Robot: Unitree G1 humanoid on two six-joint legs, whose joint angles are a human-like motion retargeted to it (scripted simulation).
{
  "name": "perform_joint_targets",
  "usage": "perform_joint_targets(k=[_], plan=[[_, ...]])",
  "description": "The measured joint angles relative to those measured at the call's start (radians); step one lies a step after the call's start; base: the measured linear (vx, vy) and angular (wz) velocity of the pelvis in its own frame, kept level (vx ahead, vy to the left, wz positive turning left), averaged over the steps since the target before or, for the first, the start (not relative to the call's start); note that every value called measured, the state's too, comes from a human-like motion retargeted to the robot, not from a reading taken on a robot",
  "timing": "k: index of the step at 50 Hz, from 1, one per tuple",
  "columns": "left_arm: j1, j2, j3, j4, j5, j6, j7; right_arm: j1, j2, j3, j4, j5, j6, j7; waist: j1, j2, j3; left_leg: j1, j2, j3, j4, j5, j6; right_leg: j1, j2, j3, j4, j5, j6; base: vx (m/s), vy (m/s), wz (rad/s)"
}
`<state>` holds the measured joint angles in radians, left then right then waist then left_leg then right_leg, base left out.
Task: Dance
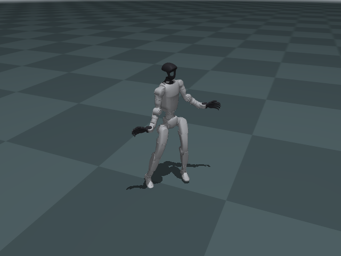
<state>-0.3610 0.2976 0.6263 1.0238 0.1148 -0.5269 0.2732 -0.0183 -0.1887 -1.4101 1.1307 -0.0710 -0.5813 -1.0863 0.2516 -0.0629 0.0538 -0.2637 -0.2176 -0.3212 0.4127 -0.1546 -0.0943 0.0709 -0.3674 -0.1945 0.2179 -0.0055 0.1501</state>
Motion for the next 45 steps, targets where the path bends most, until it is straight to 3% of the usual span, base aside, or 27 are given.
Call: perform_joint_targets(k=[6,10,15,18,20,23,25,27,32,36,40,45], plan=[[0.038,-0.236,-0.055,0.194,0.212,-0.015,0.112,-0.083,0.141,0.243,0.210,0.080,0.054,0.205,-0.003,0.045,-0.021,-0.010,-0.008,0.173,0.027,-0.074,0.122,-0.080,-0.039,0.066,0.039,0.033,-0.052,0.23,0.30,-1.07],[0.035,-0.307,-0.036,0.321,0.266,-0.001,0.171,-0.140,0.241,0.486,0.335,0.221,0.110,0.430,-0.023,0.080,-0.032,-0.026,0.020,0.252,0.024,-0.065,0.144,-0.168,-0.055,0.043,0.131,0.049,-0.130,0.10,0.20,-0.76],[0.081,-0.313,-0.062,0.319,0.341,-0.007,0.202,-0.181,0.359,0.795,0.420,0.344,0.240,0.734,-0.020,0.103,-0.036,0.003,0.019,0.302,-0.024,-0.040,0.217,-0.207,-0.073,-0.058,0.158,0.109,-0.303,0.10,0.16,-0.31],[0.089,-0.265,-0.075,0.323,0.345,-0.020,0.186,-0.195,0.410,0.952,0.375,0.382,0.286,0.932,0.007,0.100,0.009,0.083,0.000,0.334,-0.090,-0.030,0.239,-0.196,-0.115,-0.130,0.140,0.197,-0.312,0.09,0.12,-0.56],[0.073,-0.225,-0.069,0.357,0.316,-0.001,0.175,-0.210,0.444,0.953,0.274,0.316,0.301,1.043,0.016,0.095,0.028,0.125,-0.025,0.348,-0.139,-0.034,0.256,-0.215,-0.140,-0.147,0.137,0.248,-0.305,-0.03,0.13,-0.73],[0.055,-0.127,-0.035,0.456,0.251,0.056,0.086,-0.268,0.473,0.987,0.087,0.202,0.326,1.218,0.001,0.095,0.031,0.141,-0.011,0.377,-0.182,-0.049,0.250,-0.257,-0.098,-0.134,0.154,0.196,-0.274,-0.07,0.06,-1.33],[0.070,-0.053,-0.015,0.511,0.207,0.135,0.024,-0.314,0.416,1.084,-0.036,0.183,0.355,1.339,-0.041,0.085,0.017,0.139,0.011,0.395,-0.202,-0.072,0.227,-0.302,-0.019,-0.068,0.198,0.140,-0.210,-0.05,0.03,-1.67],[0.115,-0.014,0.041,0.526,0.202,0.215,-0.015,-0.389,0.322,1.185,-0.160,0.221,0.391,1.461,-0.090,0.072,-0.013,0.124,0.039,0.437,-0.217,-0.081,0.222,-0.325,0.051,-0.049,0.229,0.161,-0.159,-0.09,0.06,-1.82],[0.233,-0.009,0.136,0.526,0.194,0.291,-0.076,-0.668,-0.044,1.427,-0.490,0.558,0.570,1.578,-0.188,0.070,-0.117,0.081,0.138,0.529,-0.219,-0.103,0.199,-0.376,0.168,-0.072,0.279,0.125,-0.235,0.00,-0.02,-1.47],[0.242,-0.055,0.098,0.528,0.169,0.310,-0.055,-0.891,-0.401,1.441,-0.594,0.721,0.674,1.525,-0.209,0.030,-0.134,0.100,0.166,0.567,-0.237,-0.115,0.164,-0.371,0.163,-0.091,0.213,0.111,-0.208,-0.12,-0.24,-0.09],[0.210,-0.089,0.031,0.531,0.134,0.327,-0.035,-0.984,-0.717,1.390,-0.569,0.794,0.602,1.484,-0.193,-0.045,-0.079,0.181,0.170,0.600,-0.272,-0.107,0.163,-0.295,0.086,-0.253,0.122,0.168,-0.243,-0.12,-0.40,0.29],[0.236,-0.089,0.056,0.529,0.100,0.330,0.000,-1.108,-0.867,1.372,-0.480,0.791,0.454,1.286,-0.238,-0.124,-0.064,0.239,0.191,0.645,-0.297,-0.118,0.170,-0.223,0.091,-0.420,-0.038,0.393,-0.153,-0.23,-0.36,-0.60]])
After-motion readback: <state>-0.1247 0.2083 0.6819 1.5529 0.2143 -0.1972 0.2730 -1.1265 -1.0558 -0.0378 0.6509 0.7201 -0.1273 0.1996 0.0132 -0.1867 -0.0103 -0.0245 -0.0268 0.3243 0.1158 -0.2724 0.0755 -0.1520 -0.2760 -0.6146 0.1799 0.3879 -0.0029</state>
